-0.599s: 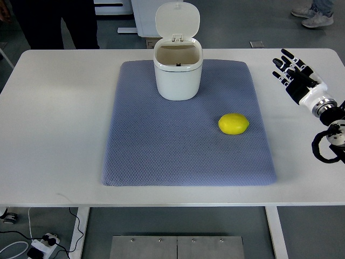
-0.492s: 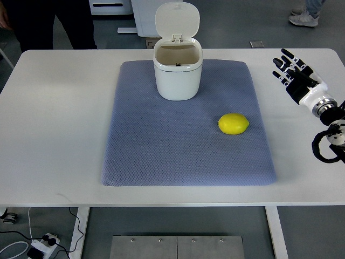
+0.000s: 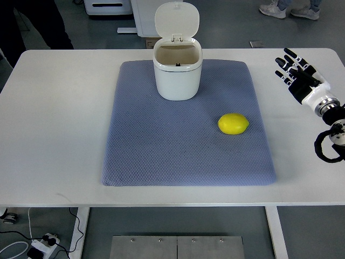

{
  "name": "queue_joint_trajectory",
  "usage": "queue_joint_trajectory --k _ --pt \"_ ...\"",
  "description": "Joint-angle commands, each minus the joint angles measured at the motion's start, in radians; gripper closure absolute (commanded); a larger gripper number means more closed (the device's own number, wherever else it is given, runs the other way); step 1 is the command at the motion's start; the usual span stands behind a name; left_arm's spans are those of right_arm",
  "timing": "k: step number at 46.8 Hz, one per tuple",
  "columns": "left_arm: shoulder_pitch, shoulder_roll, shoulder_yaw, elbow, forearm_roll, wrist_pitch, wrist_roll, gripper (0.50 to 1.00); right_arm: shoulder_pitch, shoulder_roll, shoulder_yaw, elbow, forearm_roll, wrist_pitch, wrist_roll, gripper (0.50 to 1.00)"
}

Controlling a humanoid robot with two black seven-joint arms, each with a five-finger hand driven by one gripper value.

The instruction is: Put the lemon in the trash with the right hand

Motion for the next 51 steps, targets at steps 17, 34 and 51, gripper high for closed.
queue_joint_trajectory --k 17,34,51 --pt "0.0 0.0 -0.001 0.0 0.0 0.0 0.0 0.5 0.022 -0.021 0.0 -0.002 0.0 0.0 0.002 0.5" --pt "0.0 0.0 -0.001 0.0 0.0 0.0 0.0 0.5 0.033 -0.029 0.002 -0.012 -0.002 0.0 0.012 0.5" --pt "0.0 0.0 -0.001 0.0 0.001 0.0 0.0 0.5 0.057 -0.05 0.002 -0.089 -0.002 0.0 0.124 0.5"
